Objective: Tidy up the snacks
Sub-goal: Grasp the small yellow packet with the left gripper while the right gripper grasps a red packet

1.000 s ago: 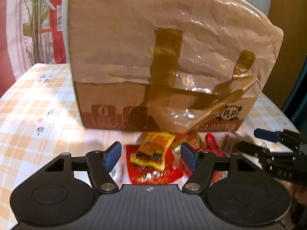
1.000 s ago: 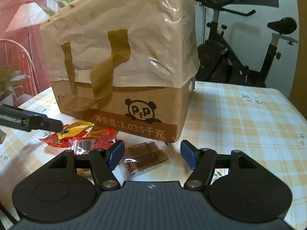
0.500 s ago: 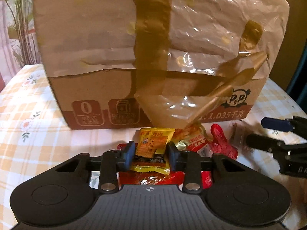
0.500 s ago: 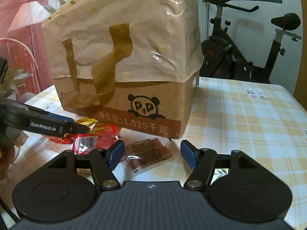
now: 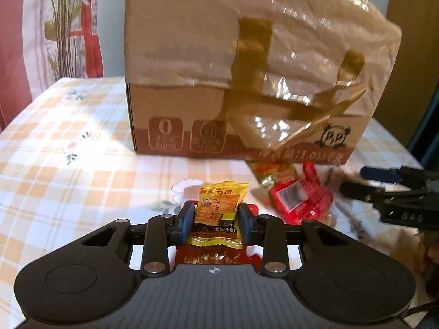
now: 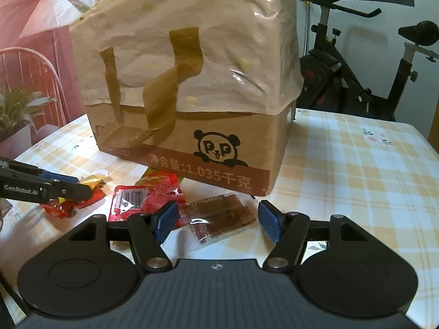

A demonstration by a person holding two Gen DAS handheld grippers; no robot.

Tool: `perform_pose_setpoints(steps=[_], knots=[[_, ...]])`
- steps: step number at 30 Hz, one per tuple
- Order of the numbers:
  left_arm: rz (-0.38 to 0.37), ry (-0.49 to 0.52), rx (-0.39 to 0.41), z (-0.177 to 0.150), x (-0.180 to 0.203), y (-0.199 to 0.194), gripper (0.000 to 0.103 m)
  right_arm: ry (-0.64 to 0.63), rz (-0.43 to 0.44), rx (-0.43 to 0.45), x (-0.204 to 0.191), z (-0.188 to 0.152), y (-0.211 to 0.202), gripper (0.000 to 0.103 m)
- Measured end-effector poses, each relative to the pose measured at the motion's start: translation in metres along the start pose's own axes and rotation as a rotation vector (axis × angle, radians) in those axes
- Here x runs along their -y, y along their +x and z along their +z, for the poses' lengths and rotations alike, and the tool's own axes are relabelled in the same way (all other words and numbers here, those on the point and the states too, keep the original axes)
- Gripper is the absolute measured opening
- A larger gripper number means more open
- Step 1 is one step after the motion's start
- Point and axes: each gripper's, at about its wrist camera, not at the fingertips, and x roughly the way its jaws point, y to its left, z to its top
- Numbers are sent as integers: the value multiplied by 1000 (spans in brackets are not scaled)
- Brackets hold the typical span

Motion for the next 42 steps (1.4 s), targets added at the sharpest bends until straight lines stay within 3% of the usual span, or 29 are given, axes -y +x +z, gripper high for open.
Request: perform_pose_setpoints(steps=[9, 14, 16, 19, 24, 28, 32, 35, 42], knots=[[20, -22, 74, 4, -9, -27, 36, -4, 24, -12, -2, 2, -1, 68], [34, -42, 100, 4, -15, -32, 36, -44, 81, -34, -16, 15, -1, 68], [30, -43, 104, 4, -14, -32, 36, -70, 108, -32, -26, 22, 2, 78], [24, -44, 111, 2, -15, -35, 36, -116, 151, -61, -44, 29, 13, 80], [26, -57, 109, -1, -19, -35, 36, -230, 123, -129, -70, 27, 38, 84], [28, -69, 105, -2, -22, -34, 36, -228, 80, -180, -74, 22, 54, 84], [26, -74, 99, -3, -23, -33, 36, -196, 72, -170, -71, 17, 54, 85], [25, -69, 97, -4, -21, -32, 36, -184, 79, -158, -66, 14, 51, 81], [26, -64, 96, -4, -20, -32, 36, -210, 98, -81, -74, 11, 32, 55]])
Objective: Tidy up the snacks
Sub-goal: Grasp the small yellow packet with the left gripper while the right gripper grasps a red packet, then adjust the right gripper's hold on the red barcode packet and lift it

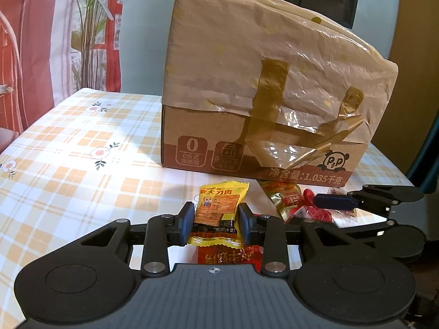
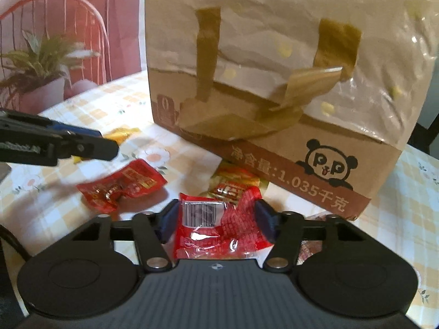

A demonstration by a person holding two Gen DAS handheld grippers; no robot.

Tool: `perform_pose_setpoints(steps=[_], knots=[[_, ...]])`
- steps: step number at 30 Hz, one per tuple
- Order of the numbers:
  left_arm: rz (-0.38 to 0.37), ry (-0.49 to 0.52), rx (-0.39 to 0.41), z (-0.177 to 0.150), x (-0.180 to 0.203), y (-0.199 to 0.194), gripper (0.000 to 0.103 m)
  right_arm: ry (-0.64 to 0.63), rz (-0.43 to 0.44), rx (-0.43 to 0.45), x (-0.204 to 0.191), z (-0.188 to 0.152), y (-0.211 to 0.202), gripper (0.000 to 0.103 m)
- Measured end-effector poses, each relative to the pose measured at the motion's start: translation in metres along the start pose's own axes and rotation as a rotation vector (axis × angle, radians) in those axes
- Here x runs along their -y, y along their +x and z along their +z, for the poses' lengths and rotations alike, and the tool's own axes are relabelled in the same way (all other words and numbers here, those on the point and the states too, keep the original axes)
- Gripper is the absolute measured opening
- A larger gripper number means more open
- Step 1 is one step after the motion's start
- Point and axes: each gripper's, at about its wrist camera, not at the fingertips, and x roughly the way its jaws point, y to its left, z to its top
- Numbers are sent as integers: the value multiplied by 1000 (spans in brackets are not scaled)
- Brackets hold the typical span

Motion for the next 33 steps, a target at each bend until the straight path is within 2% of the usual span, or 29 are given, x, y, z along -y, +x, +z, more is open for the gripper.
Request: perform_pose_setpoints(steps=[1, 3, 13, 16, 18, 20, 22, 26, 29, 33], knots=[[0, 1, -1, 0, 0, 0, 36, 1, 6, 15, 0, 0, -3, 49], [-1, 4, -1, 0, 1, 0, 36, -1, 6, 29, 0, 1, -8, 46], [-3, 7, 0, -1, 1, -1, 36, 70, 6, 82, 8, 0, -23, 44], [-4, 7, -3, -1, 1, -1, 36, 89, 3, 74, 12, -1, -23, 44], [-3, 9, -4, -1, 2, -2, 36, 85, 1, 41, 11, -1, -18, 51], [-5, 9, -3, -1, 1, -2, 36, 74, -26, 13, 9, 0, -14, 68], [-5, 7, -3, -1, 0, -3, 36, 69, -30, -18, 11, 2, -11, 77], [-8, 3, -2, -1, 0, -2, 36, 24, -73, -89, 14, 6, -7, 78], [-11, 2, -5, -1, 0, 0, 36, 35, -42, -129, 18, 4, -11, 78], [-17, 7, -7, -1, 1, 1, 36, 25, -53, -145, 17, -3, -12, 78]])
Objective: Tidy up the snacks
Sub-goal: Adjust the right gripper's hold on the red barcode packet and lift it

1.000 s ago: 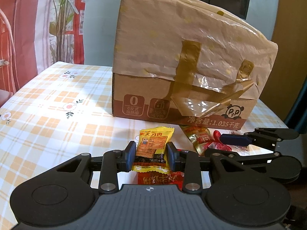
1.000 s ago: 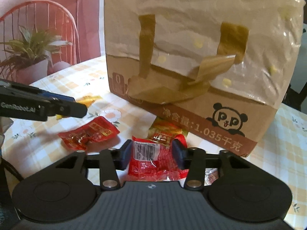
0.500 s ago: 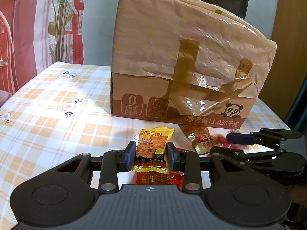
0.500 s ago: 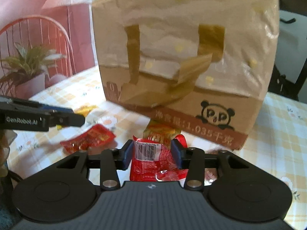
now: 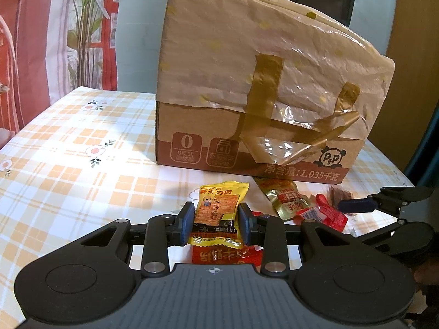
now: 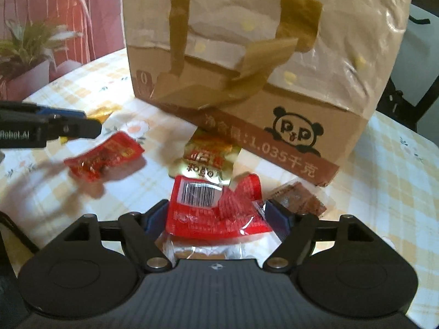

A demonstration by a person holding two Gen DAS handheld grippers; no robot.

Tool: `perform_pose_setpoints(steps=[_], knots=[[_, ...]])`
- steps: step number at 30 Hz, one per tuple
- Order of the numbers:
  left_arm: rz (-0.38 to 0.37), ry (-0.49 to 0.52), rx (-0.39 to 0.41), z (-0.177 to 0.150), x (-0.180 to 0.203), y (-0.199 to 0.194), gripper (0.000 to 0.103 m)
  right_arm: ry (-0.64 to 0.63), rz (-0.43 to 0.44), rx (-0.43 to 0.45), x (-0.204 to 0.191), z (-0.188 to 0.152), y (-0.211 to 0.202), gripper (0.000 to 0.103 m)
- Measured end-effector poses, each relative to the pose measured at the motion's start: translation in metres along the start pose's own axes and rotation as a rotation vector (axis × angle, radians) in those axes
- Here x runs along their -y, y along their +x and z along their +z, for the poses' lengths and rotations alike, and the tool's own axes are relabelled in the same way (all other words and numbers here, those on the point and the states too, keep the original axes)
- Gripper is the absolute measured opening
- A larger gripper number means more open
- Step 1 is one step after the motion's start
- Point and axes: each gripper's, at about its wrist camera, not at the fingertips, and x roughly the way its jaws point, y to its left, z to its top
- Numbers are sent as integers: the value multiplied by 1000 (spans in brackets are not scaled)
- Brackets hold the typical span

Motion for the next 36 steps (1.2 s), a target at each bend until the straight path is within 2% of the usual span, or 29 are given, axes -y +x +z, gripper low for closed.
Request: perform_pose_setpoints(steps=[3, 9, 13, 15, 19, 22, 24, 28, 34, 36], knots=[[1, 0, 0, 0, -1, 0, 36, 38, 20, 8, 6, 0, 2, 80], [1, 3, -1, 0, 0, -1, 36, 19, 32, 28, 6, 2, 6, 81], [2, 0, -5, 0, 0, 0, 36, 19, 21, 49, 5, 0, -1, 58], [1, 2, -6, 0, 0, 0, 36, 56, 36, 63, 8, 0, -6, 53], [1, 1, -4, -1, -1, 0, 36, 86, 49, 102, 10, 3, -14, 37], [0, 1, -5, -1, -1, 0, 36, 78, 45, 117, 8, 6, -17, 36], [0, 1, -4, -1, -1, 0, 36, 77, 49, 120, 7, 7, -19, 40], [0, -1, -5, -1, -1, 1, 36, 104, 42, 143, 10, -1, -29, 57], [-3, 6, -5, -2, -1, 0, 36, 223, 19, 151, 30, -14, -35, 57], [-1, 6, -5, -2, -1, 0, 36, 270, 39, 143, 37, -15, -36, 58]])
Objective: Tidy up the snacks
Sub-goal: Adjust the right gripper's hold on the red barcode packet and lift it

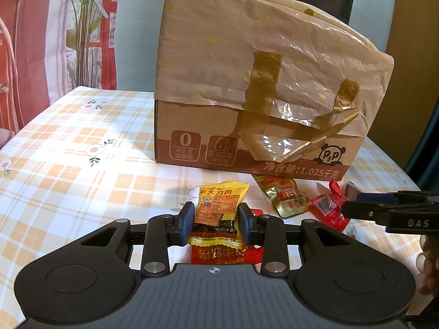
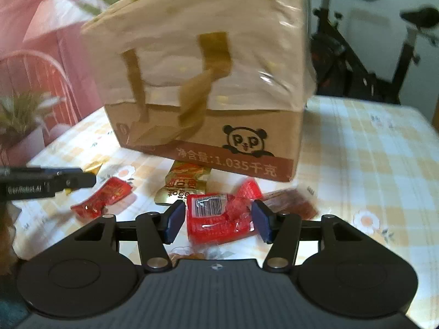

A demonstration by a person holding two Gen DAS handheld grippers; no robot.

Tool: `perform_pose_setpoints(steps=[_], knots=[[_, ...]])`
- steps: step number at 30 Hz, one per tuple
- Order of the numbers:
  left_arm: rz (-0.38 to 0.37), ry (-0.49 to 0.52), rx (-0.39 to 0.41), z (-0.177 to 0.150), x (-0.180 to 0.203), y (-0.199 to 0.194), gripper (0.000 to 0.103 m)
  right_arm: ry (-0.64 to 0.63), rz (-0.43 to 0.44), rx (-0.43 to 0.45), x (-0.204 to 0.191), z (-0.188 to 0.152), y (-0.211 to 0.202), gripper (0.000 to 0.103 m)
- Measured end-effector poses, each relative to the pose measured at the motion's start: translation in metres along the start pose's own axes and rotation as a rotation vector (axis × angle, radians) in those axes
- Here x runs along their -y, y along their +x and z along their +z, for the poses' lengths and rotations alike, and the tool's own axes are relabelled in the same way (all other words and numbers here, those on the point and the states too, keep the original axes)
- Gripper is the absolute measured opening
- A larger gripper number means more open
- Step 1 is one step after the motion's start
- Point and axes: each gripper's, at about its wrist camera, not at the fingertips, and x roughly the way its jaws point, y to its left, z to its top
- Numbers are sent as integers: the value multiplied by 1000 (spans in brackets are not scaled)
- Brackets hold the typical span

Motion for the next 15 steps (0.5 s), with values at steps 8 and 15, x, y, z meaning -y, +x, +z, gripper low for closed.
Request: perform_pose_setpoints(steps=[8, 15], knots=[[-2, 3, -1, 0, -1, -1, 36, 47, 7, -91, -2, -6, 9, 61], [-7, 10, -3, 0, -1, -1, 36, 166, 19, -75, 19, 5, 20, 61]])
